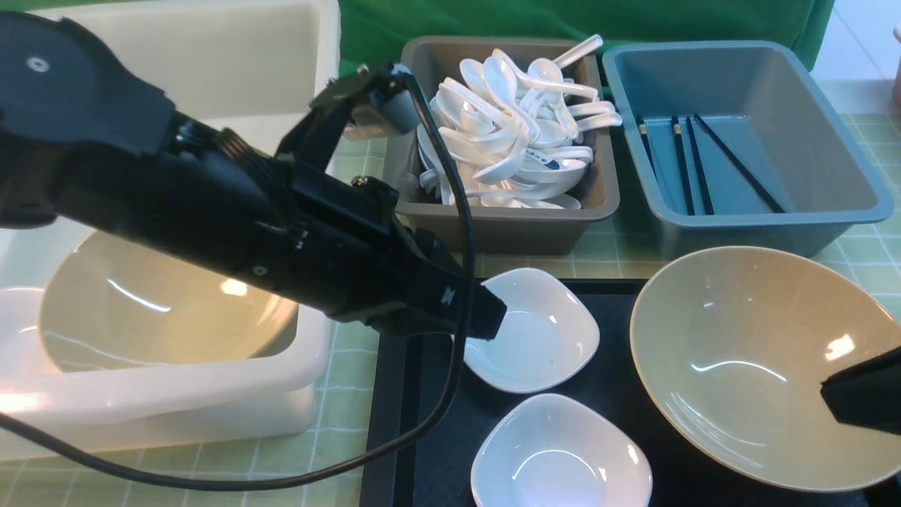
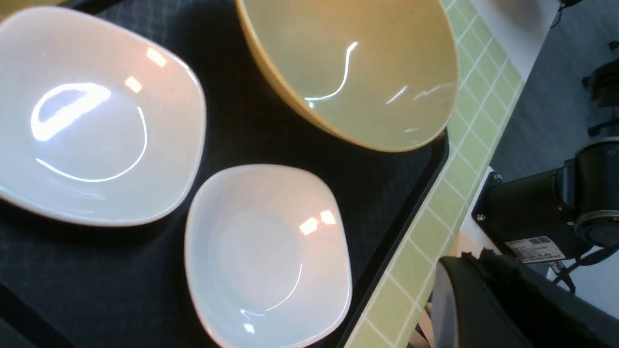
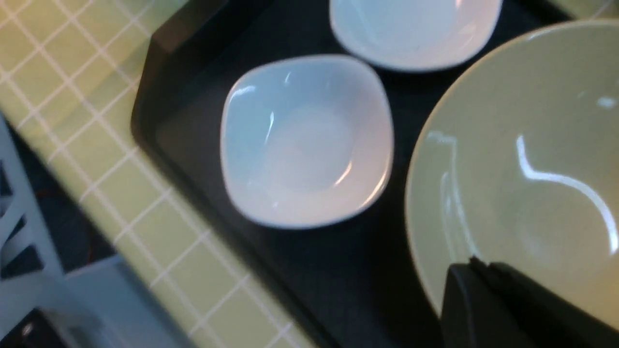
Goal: On green table put chopsticks spoon bowls plates into blue grey white boxes.
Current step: 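Grasp the large bowl on the tray by its rim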
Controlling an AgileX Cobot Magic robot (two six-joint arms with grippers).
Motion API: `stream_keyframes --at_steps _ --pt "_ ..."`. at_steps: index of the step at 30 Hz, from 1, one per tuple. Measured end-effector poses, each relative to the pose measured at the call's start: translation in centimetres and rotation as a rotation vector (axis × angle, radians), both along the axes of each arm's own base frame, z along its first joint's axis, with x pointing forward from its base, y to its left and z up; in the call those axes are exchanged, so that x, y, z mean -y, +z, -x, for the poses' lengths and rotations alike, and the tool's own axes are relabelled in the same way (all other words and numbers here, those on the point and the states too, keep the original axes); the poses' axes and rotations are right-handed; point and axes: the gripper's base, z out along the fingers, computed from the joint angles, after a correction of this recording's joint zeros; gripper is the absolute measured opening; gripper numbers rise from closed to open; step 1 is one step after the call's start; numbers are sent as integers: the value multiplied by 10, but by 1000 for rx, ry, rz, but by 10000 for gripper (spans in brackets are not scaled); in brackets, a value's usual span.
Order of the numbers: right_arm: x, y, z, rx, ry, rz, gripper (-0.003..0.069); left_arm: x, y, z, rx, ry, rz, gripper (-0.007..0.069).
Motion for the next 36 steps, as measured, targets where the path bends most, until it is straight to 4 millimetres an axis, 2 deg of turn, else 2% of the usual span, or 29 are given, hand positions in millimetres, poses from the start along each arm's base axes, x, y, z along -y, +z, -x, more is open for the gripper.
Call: stream_keyframes --at_steps 4,11,19,28,34,36 --pt "1 4 2 50 -15 -14 25 -1 -2 -1 13 0 -21 2" --pt "1 5 1 22 -74 -56 25 -2 -3 -2 29 -2 -41 2" --pt "0 5 -10 65 -104 -71 27 -3 -3 -5 57 14 -46 2" --pt "-2 1 -16 85 -47 -25 22 -3 -1 -24 164 166 -18 2" --pt "-1 2 -15 92 -43 -23 21 7 -15 -44 55 194 -38 11" --pt "-1 3 -13 105 -38 -22 21 13 -19 -58 3 184 -63 43"
